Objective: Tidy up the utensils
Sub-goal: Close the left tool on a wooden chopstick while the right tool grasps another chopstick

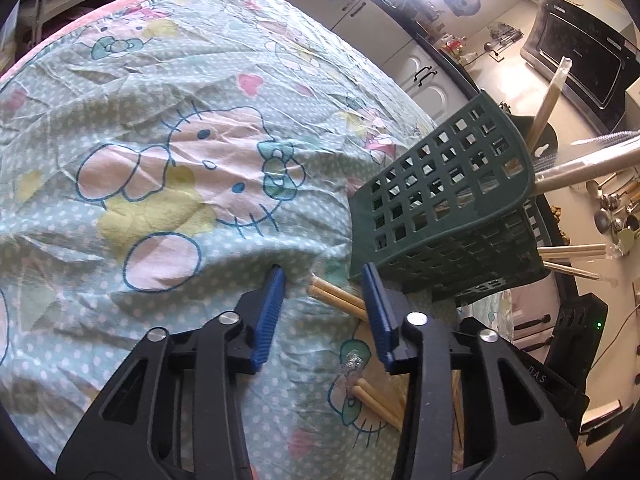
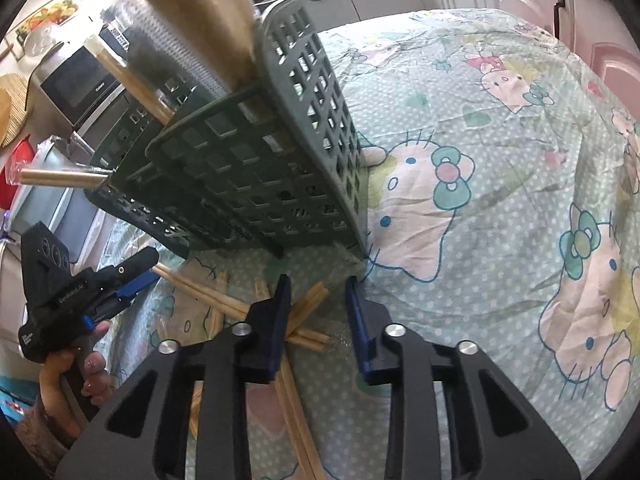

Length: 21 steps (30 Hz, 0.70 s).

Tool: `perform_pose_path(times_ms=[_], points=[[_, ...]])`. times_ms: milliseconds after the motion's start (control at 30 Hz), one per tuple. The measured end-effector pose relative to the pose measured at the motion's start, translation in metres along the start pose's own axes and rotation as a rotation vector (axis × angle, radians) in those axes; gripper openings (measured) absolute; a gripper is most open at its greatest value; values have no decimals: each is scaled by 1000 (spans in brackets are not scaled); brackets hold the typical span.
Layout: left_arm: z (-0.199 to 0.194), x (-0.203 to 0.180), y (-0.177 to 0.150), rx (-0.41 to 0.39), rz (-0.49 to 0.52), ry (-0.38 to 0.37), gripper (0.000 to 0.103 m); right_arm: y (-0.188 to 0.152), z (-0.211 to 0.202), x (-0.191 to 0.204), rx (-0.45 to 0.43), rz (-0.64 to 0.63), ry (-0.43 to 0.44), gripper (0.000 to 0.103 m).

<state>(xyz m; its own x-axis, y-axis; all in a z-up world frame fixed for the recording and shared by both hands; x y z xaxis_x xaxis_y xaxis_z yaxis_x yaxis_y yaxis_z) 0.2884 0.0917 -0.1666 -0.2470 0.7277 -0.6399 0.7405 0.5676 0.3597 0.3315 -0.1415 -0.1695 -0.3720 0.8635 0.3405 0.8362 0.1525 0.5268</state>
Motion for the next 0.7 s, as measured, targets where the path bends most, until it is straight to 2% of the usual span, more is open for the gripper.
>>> perform_pose_path(times_ms=[133, 267, 367, 600, 700], points=[[-1, 7, 1, -3, -17, 1, 18, 0, -12, -3, -22, -18, -5, 9], [-1, 14, 3, -2, -29, -5, 7, -1, -20, 1, -42, -27, -3, 8], [-2, 18, 5, 1, -54, -41, 1, -2, -27, 3, -57, -31, 4, 7], [-9, 14, 7, 7, -95, -167, 0, -3, -49, 1, -82, -47, -1, 7], [-9, 15, 8, 4, -101, -166, 0, -3, -58, 2, -91, -57, 0, 7]])
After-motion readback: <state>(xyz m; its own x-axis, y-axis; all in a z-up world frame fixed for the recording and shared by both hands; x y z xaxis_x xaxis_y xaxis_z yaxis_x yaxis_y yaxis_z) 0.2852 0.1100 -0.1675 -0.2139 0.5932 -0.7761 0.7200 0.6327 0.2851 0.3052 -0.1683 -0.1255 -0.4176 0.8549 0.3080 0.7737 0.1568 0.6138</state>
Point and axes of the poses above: each gripper's, at about its wrist camera, not at the fingertips, and z roughly the way its jaws point, x to its left, y to its top, the point moved 10 cm from there along z, roughly the way its jaws point, and after that the axes turned 6 degrees about -z, right-handed, at the moved point
